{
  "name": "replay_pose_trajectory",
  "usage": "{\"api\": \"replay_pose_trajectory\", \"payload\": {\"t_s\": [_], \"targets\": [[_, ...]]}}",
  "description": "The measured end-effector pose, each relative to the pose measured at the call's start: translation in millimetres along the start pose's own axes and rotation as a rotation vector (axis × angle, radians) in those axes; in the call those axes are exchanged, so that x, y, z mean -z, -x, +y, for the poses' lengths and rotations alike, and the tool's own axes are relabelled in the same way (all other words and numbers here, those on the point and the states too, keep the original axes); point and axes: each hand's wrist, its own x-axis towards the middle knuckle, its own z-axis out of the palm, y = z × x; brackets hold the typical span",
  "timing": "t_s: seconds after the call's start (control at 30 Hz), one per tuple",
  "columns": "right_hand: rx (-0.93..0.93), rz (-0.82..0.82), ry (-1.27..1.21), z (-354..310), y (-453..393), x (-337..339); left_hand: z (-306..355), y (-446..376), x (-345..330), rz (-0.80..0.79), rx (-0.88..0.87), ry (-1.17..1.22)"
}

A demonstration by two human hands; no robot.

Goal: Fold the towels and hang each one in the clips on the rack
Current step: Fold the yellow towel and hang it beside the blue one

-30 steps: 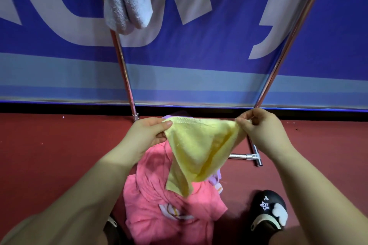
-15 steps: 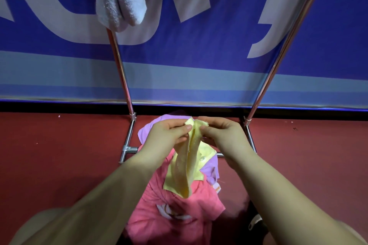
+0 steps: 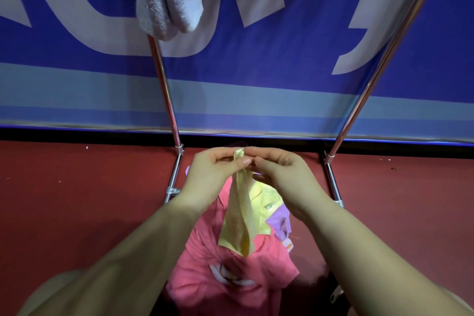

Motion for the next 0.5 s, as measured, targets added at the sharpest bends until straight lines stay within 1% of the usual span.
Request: {"api": "replay_pose_trajectory", "payload": {"t_s": [0.07,0.1,0.13,0.2,0.23,0.27,0.37,0.43,0.5], "targets": [[0.0,-0.056,-0.029,-4,1,-1,0,0,4,0.006,-0.045,-0.049],[0.009,-0.05,-0.005,-5,2,0,0,0,6,-0.004,-0.059,-0.065],[0.044,-0.015,0.093,-6,2,3,0,0,7,-0.022,-0.069,-0.082],[0.177,0.097,0.461,-6,0,12,2,0,9,-0.075,-0.08,-0.124],[0.236,0.114,0.63,-6,0,17,3,0,10,-0.115,-0.073,-0.145],[0.271,0.09,0.738,-5,0,21,4,1,11,-0.167,-0.06,-0.157],[0.309,-0.088,0.842,-1,0,27,6,5,14,-0.319,0.01,-0.153],[0.303,-0.151,0.848,-2,2,27,6,8,16,-0.367,0.057,-0.117],[0.241,-0.218,0.779,-3,7,28,7,10,18,-0.385,0.069,-0.104]]}}
